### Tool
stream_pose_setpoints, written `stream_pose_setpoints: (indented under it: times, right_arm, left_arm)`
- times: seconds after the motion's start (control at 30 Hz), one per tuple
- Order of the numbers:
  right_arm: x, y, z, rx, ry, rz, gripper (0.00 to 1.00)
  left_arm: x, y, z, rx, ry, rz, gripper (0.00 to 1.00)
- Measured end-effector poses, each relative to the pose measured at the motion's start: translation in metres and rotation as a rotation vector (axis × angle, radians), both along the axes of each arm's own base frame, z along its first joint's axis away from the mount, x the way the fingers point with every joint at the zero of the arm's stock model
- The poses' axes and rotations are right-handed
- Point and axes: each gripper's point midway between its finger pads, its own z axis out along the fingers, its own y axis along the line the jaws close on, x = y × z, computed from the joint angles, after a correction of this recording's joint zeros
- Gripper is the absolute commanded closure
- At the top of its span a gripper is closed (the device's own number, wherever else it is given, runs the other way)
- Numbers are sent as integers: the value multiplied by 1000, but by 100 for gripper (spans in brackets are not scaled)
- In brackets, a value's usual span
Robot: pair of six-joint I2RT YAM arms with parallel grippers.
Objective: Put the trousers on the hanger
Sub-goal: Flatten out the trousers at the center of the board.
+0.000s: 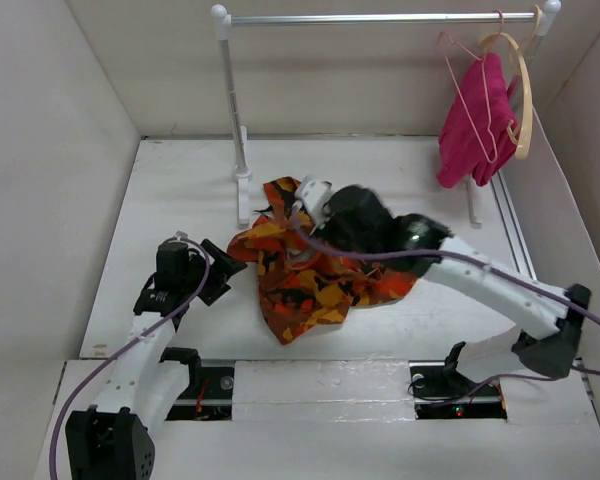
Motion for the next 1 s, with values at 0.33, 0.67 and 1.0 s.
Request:
stream_pose_setpoints:
  times: [0.33, 0.67, 1.0]
  right_arm:
    - [42, -121, 174, 171, -273, -266, 100]
    - [43, -151, 187, 114, -277, -300, 100]
    - [21, -174, 212, 159, -295, -296, 100]
  left_arm:
    - [2, -21, -27, -70, 74, -102, 16]
    - [38, -103, 22, -83, -148, -310, 1]
    - [72, -179, -47, 209, -3, -435, 2]
